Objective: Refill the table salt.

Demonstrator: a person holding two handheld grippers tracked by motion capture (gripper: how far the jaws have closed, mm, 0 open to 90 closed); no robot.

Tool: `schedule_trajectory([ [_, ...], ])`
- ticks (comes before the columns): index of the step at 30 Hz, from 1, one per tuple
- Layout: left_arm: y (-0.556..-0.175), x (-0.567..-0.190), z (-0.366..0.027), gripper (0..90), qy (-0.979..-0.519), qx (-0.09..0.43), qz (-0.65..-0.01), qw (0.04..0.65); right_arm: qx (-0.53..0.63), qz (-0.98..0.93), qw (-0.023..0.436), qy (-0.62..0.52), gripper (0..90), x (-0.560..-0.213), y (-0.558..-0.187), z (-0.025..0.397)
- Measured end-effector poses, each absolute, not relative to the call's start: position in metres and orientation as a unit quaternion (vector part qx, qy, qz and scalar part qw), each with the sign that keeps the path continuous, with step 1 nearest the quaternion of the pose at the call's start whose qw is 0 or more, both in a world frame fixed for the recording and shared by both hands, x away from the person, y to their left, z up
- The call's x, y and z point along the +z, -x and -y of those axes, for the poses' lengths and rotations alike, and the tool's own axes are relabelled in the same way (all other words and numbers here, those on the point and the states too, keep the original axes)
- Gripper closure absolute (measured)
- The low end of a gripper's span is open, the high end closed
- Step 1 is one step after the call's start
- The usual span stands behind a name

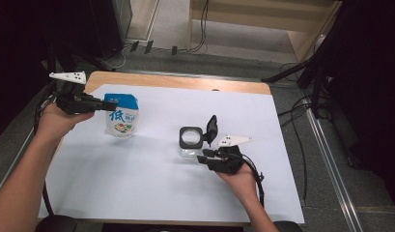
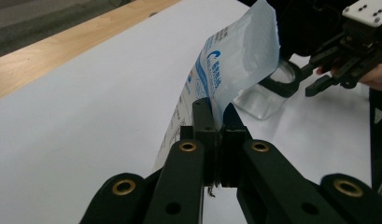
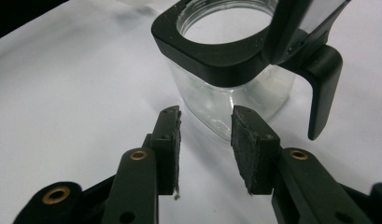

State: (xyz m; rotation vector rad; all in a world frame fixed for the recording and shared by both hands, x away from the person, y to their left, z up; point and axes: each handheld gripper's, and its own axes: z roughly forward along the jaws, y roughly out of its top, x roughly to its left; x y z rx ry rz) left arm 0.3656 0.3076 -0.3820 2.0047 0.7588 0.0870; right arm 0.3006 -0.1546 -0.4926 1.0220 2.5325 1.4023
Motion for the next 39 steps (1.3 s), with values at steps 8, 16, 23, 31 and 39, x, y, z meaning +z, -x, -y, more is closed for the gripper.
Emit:
schedule_trajectory([
  [8, -0.354, -0.367, -0.285, 90.0, -0.818, 0.026, -0.302, 0.489, 0.481, -0.815, 0.053, -0.318, 70.8, -0.48, -0.287, 0.148],
  [16, -0.344, -0.35, -0.263, 90.0, -0.825, 0.022, -0.285, 0.488, 0.497, -0.809, 0.065, -0.306, 84.4, -0.465, -0.273, 0.123],
  [23, -0.339, -0.341, -0.255, 90.0, -0.829, 0.017, -0.273, 0.487, 0.487, -0.814, 0.065, -0.31, 90.0, -0.466, -0.281, 0.084],
  [31, -0.337, -0.341, -0.246, 90.0, -0.838, 0.005, -0.263, 0.479, 0.482, -0.81, 0.074, -0.326, 90.0, -0.478, -0.294, 0.046],
  [39, -0.329, -0.336, -0.232, 90.0, -0.844, -0.005, -0.249, 0.475, 0.487, -0.799, 0.095, -0.34, 90.0, -0.484, -0.303, 0.029],
])
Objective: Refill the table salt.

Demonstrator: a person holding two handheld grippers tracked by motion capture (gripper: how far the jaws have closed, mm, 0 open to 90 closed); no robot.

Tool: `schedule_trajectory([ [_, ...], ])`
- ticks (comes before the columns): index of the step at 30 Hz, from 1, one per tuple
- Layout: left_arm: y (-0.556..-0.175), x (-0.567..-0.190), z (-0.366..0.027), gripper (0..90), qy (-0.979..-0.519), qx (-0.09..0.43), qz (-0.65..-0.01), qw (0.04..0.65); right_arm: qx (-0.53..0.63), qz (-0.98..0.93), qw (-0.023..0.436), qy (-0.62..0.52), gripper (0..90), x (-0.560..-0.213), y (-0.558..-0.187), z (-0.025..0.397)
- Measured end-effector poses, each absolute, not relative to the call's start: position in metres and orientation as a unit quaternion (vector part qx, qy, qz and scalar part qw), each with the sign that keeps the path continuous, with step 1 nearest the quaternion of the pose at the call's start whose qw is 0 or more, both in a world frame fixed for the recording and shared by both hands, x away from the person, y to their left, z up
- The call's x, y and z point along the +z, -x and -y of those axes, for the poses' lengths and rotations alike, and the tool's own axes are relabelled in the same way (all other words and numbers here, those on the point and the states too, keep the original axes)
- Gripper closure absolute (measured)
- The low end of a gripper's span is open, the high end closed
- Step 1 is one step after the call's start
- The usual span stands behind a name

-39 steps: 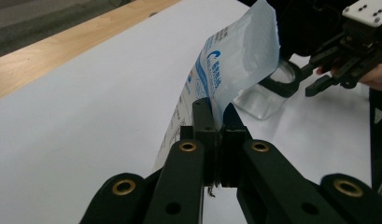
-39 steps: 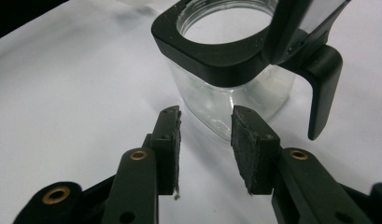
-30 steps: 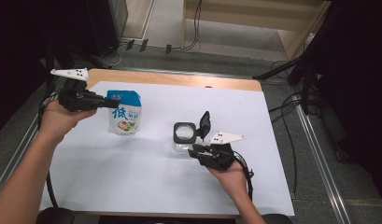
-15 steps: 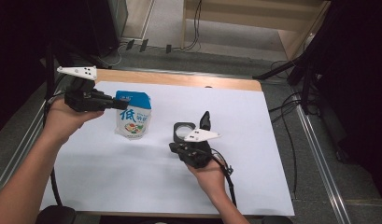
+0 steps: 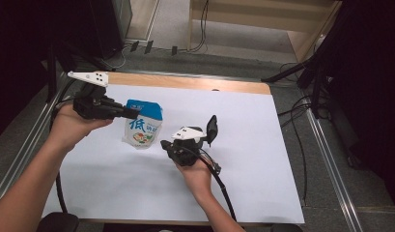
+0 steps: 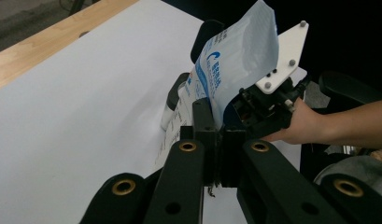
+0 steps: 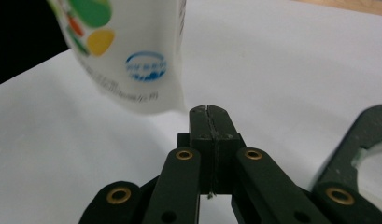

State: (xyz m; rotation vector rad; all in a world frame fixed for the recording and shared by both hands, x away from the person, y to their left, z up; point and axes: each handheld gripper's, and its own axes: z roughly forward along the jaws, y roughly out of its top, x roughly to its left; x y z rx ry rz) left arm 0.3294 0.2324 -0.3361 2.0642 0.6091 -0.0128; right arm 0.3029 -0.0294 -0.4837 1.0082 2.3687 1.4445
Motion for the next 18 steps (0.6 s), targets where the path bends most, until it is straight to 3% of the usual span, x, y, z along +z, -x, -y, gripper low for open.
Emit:
schedule_trajectory([
  [18, -0.326, -0.332, -0.214, 90.0, -0.847, -0.033, -0.254, 0.467, 0.5, -0.793, 0.125, -0.325, 90.0, -0.496, -0.304, 0.005],
])
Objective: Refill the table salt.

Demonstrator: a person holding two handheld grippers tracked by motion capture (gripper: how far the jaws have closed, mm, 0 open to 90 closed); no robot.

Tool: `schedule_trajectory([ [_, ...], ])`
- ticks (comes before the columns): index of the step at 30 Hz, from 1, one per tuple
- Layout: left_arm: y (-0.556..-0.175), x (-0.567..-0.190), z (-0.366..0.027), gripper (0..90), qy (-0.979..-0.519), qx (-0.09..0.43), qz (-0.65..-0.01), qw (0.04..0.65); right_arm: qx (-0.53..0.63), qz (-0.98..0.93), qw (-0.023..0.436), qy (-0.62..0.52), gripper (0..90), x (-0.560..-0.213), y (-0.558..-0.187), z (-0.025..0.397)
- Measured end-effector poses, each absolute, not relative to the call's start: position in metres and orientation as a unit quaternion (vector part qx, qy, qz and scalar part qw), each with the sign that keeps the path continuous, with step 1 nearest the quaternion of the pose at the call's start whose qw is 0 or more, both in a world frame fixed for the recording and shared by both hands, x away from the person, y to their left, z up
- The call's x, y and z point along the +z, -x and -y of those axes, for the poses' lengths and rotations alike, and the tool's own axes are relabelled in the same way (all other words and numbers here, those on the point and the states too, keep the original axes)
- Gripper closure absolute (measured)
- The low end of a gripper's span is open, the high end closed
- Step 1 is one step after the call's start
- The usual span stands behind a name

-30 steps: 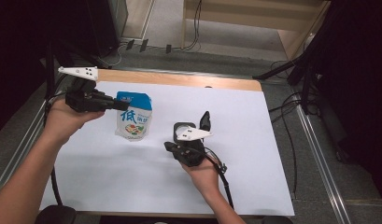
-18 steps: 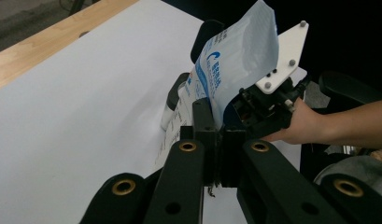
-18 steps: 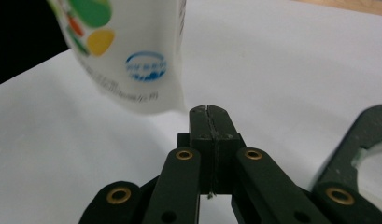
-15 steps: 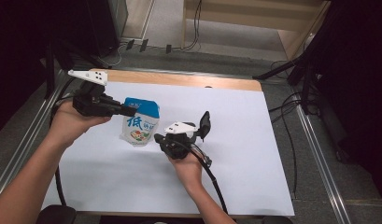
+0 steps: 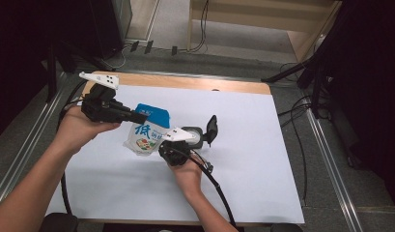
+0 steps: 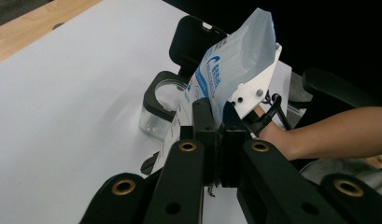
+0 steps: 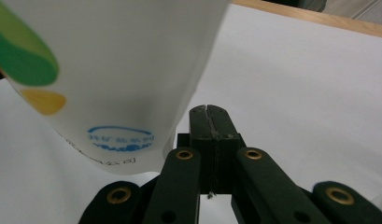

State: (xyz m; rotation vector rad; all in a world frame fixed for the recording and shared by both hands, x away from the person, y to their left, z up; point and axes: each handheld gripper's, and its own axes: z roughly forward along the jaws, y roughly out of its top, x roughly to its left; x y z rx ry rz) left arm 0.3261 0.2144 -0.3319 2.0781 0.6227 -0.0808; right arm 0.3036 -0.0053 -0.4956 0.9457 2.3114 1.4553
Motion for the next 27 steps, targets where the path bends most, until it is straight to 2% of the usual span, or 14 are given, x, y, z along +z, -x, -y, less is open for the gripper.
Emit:
schedule_trajectory([
  [7, -0.327, -0.329, -0.212, 90.0, -0.849, -0.025, -0.257, 0.461, 0.501, -0.797, 0.118, -0.315, 89.4, -0.498, -0.303, 0.003],
  [10, -0.328, -0.328, -0.219, 90.0, -0.848, -0.024, -0.263, 0.46, 0.497, -0.804, 0.098, -0.311, 76.4, -0.499, -0.303, 0.007],
  [15, -0.326, -0.325, -0.225, 90.0, -0.843, -0.025, -0.265, 0.467, 0.478, -0.824, 0.1, -0.287, 69.4, -0.503, -0.298, 0.015],
  [19, -0.326, -0.323, -0.222, 90.0, -0.842, -0.026, -0.265, 0.469, 0.474, -0.829, 0.111, -0.275, 56.0, -0.506, -0.295, 0.012],
  [21, -0.327, -0.322, -0.22, 90.0, -0.844, -0.024, -0.264, 0.467, 0.479, -0.825, 0.12, -0.276, 52.4, -0.507, -0.296, 0.01],
  [27, -0.328, -0.318, -0.214, 90.0, -0.837, -0.039, -0.266, 0.476, 0.491, -0.815, 0.126, -0.283, 49.5, -0.509, -0.297, 0.005],
])
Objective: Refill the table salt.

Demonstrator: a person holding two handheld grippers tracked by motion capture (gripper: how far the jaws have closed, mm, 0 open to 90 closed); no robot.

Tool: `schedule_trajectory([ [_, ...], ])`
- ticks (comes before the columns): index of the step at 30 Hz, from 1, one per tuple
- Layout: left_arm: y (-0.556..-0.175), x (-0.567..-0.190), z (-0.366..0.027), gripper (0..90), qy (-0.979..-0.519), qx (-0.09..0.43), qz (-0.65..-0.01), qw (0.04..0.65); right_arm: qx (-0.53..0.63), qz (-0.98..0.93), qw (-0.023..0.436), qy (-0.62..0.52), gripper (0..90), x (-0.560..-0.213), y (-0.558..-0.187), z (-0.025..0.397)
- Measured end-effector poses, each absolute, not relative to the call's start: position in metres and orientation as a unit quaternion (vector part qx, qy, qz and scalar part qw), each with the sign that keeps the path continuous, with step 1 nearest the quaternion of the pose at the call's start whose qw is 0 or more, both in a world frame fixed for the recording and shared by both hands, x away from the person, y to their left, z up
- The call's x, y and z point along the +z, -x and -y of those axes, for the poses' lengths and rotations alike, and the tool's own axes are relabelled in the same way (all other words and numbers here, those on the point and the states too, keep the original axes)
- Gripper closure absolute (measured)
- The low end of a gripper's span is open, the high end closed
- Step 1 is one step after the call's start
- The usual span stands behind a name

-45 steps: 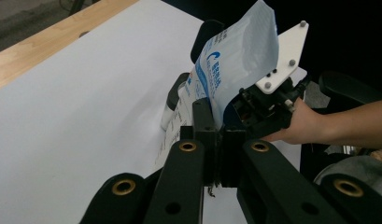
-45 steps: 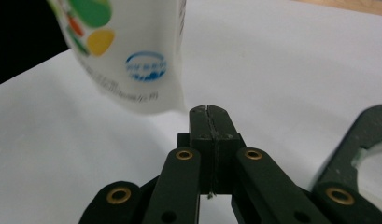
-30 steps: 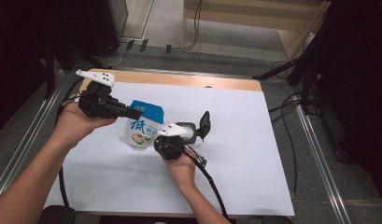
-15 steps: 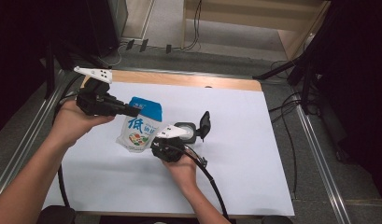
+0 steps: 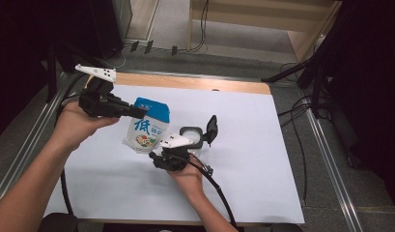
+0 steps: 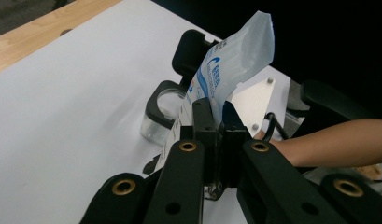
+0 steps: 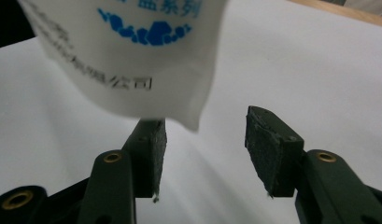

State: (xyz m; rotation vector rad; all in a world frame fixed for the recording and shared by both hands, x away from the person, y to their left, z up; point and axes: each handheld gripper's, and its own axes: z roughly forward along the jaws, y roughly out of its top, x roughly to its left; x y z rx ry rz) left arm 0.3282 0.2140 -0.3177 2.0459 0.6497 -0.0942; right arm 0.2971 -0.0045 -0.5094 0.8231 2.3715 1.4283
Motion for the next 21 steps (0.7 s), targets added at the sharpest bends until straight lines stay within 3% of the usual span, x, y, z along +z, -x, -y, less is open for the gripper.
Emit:
schedule_trajectory([
  [12, -0.331, -0.319, -0.207, 90.0, -0.829, -0.054, -0.28, 0.482, 0.53, -0.784, 0.143, -0.29, 49.7, -0.504, -0.294, -0.003],
  [21, -0.332, -0.322, -0.207, 88.8, -0.826, -0.029, -0.289, 0.483, 0.528, -0.792, 0.156, -0.265, 62.0, -0.503, -0.287, -0.009],
])
